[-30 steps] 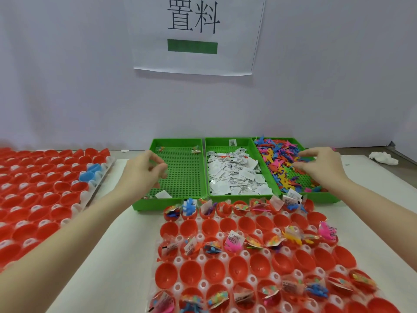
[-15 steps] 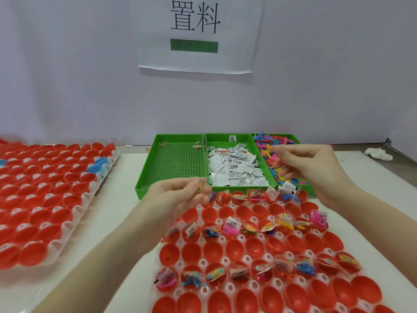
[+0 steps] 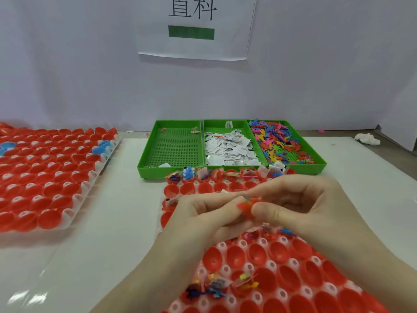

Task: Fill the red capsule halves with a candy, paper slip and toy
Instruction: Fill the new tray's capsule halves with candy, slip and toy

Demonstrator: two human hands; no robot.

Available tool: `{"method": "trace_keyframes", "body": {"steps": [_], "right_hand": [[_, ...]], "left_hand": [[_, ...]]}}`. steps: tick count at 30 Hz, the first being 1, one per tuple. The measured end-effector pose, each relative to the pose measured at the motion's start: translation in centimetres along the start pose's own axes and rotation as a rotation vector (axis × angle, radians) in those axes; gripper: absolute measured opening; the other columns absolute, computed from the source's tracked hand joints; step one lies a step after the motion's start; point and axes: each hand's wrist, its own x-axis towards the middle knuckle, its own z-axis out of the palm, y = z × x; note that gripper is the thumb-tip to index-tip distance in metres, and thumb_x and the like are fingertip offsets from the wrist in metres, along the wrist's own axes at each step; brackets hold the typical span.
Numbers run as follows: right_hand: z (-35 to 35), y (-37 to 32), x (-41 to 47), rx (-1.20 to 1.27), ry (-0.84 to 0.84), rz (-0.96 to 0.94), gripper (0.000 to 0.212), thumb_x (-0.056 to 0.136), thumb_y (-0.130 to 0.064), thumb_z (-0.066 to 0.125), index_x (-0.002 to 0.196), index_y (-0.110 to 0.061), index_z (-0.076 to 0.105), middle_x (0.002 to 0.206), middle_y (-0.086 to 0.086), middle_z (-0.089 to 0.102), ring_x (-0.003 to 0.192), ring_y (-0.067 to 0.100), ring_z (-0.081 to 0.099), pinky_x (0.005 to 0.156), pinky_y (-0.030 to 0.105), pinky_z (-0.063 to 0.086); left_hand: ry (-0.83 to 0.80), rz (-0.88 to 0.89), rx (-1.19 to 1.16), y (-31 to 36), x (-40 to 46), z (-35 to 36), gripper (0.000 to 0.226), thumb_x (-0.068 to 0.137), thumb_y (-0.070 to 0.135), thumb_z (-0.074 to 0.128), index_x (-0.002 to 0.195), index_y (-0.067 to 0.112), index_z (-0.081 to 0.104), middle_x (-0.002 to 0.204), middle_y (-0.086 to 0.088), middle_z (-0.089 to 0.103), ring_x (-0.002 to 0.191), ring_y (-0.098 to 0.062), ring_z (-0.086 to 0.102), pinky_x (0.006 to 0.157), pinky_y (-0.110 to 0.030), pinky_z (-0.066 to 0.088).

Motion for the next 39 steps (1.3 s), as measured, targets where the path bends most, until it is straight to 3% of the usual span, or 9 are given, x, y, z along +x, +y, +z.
{"method": "trace_keyframes", "body": {"steps": [3, 12, 17, 21, 24, 26, 32, 36, 39], "right_hand": [[-0.1, 0.2, -0.1, -0.114, 0.043, -0.045, 0.021, 0.059, -0.005, 0.079, 0.069, -0.023, 0.073, 0.06, -0.001, 0.065, 0.053, 0.009, 0.059, 0.058, 0.026, 0.05], [0.9, 1.3, 1.8, -0.374, 0.039, -0.119, 0.021, 0.062, -0.022, 0.079, 0.076, -0.034, 0.071, 0.066, -0.006, 0.066, 0.064, 0.01, 0.06, 0.061, 0.018, 0.048], [-0.8, 1.4, 6.8, -0.05, -0.242, 0.086, 0.025, 0.057, -0.029, 0.077, 0.079, -0.018, 0.075, 0.07, -0.003, 0.071, 0.064, 0.004, 0.063, 0.058, 0.014, 0.049], [-2.9, 5.0, 14.5, -0.526, -0.015, 0.091, 0.015, 0.079, -0.023, 0.071, 0.09, -0.012, 0.073, 0.089, 0.002, 0.071, 0.076, 0.007, 0.061, 0.068, 0.016, 0.047], [-3.8, 8.1, 18.4, -0.955, -0.129, 0.211, 0.029, 0.085, -0.024, 0.065, 0.108, -0.008, 0.067, 0.119, 0.007, 0.064, 0.102, 0.017, 0.061, 0.09, 0.031, 0.047], [-3.9, 9.6, 19.3, -1.025, -0.206, 0.268, 0.035, 0.083, -0.028, 0.067, 0.111, -0.007, 0.065, 0.12, 0.007, 0.063, 0.103, 0.019, 0.06, 0.089, 0.032, 0.048], [-3.3, 11.8, 20.0, -0.965, -0.148, 0.303, 0.009, 0.075, -0.015, 0.075, 0.083, -0.013, 0.072, 0.098, 0.003, 0.069, 0.092, 0.018, 0.06, 0.085, 0.04, 0.051], [-3.4, 11.7, 20.0, -0.794, -0.099, 0.324, 0.008, 0.075, -0.009, 0.074, 0.07, -0.01, 0.067, 0.084, 0.0, 0.063, 0.082, 0.012, 0.054, 0.074, 0.03, 0.045], [-3.7, 11.0, 19.5, -0.588, -0.017, 0.293, 0.01, 0.077, -0.007, 0.071, 0.079, -0.01, 0.062, 0.076, -0.002, 0.061, 0.066, 0.01, 0.055, 0.063, 0.025, 0.048]], "left_hand": [[-0.033, -0.052, -0.002, 0.0, -0.2, 0.0, 0.025, 0.063, 0.021, 0.063, 0.081, 0.01, 0.076, 0.079, -0.013, 0.073, 0.072, -0.018, 0.071, 0.058, -0.017, 0.054], [0.09, 0.119, 0.166, -1.1, 0.3, -0.8, 0.022, 0.066, 0.028, 0.065, 0.083, 0.02, 0.076, 0.078, -0.008, 0.074, 0.075, -0.016, 0.071, 0.064, -0.016, 0.053], [0.209, 0.116, 0.048, -1.0, 1.6, -2.3, 0.021, 0.069, 0.022, 0.061, 0.077, 0.01, 0.077, 0.076, -0.013, 0.073, 0.072, -0.014, 0.071, 0.059, -0.011, 0.051], [0.29, 0.124, 0.031, -1.0, 1.8, -3.4, 0.022, 0.068, 0.024, 0.06, 0.07, 0.009, 0.077, 0.083, -0.01, 0.074, 0.084, -0.012, 0.07, 0.057, -0.01, 0.051], [0.332, 0.126, 0.026, -0.9, 2.0, -4.1, 0.021, 0.068, 0.022, 0.06, 0.069, 0.01, 0.077, 0.088, -0.011, 0.073, 0.072, -0.017, 0.071, 0.054, -0.012, 0.051], [0.36, 0.125, 0.031, -0.8, 1.9, -4.6, 0.021, 0.067, 0.023, 0.061, 0.071, 0.01, 0.076, 0.08, -0.015, 0.073, 0.065, -0.019, 0.071, 0.052, -0.013, 0.051], [0.38, 0.13, 0.021, -0.5, 2.0, -5.2, 0.023, 0.068, 0.025, 0.06, 0.074, 0.009, 0.076, 0.079, -0.013, 0.073, 0.063, -0.018, 0.07, 0.051, -0.013, 0.051], [0.383, 0.124, 0.011, -0.7, 1.9, -5.4, 0.023, 0.07, 0.024, 0.06, 0.075, 0.007, 0.075, 0.079, -0.013, 0.073, 0.063, -0.019, 0.071, 0.051, -0.013, 0.051], [0.402, 0.116, 0.014, -0.9, 1.9, -5.4, 0.026, 0.07, 0.024, 0.06, 0.076, 0.003, 0.074, 0.079, -0.014, 0.073, 0.063, -0.019, 0.07, 0.051, -0.013, 0.051]]}}
